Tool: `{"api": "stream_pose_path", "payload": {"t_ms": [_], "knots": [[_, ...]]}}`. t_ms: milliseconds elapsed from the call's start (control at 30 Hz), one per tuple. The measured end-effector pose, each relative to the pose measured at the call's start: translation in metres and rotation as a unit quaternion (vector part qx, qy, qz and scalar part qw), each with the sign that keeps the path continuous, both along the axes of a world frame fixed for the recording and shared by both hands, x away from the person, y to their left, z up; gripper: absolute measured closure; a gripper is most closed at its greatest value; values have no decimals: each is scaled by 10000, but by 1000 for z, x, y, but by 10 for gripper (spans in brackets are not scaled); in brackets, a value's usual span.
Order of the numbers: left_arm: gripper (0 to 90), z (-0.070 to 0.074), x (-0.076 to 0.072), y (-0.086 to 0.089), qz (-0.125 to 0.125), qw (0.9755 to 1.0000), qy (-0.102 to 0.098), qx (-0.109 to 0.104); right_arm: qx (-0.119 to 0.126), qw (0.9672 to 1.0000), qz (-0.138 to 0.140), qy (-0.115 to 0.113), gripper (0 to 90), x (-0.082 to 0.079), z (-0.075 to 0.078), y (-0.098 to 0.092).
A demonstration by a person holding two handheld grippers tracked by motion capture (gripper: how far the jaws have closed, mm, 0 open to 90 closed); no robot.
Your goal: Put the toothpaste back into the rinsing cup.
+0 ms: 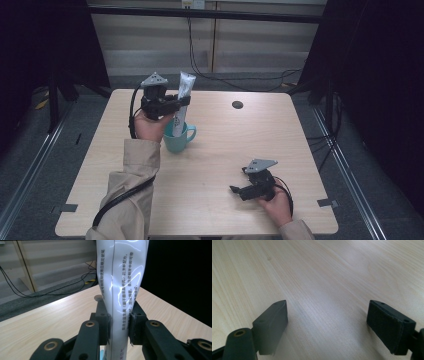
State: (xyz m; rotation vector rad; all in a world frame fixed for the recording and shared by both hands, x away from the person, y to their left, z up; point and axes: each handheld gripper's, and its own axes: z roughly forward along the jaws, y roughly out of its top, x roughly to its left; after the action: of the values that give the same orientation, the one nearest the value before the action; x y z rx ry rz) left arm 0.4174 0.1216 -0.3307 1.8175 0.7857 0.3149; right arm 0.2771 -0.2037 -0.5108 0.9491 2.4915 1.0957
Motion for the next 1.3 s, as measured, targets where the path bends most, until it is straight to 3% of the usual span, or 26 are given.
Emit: {"api": "stream_pose_path", "payload": {"t_ms": [433, 733, 1300], "knots": [[744, -17, 14, 9, 258, 9997, -42, 27, 1, 10000, 17, -2, 167, 0, 0, 0], [744, -31, 19, 13, 435, 9989, -55, 157, 3, 10000, 27, 1, 167, 0, 0, 0], [738, -60, 10, 15, 569, 9981, -18, 228, 6, 10000, 47, 3, 167, 0, 0, 0]]}}
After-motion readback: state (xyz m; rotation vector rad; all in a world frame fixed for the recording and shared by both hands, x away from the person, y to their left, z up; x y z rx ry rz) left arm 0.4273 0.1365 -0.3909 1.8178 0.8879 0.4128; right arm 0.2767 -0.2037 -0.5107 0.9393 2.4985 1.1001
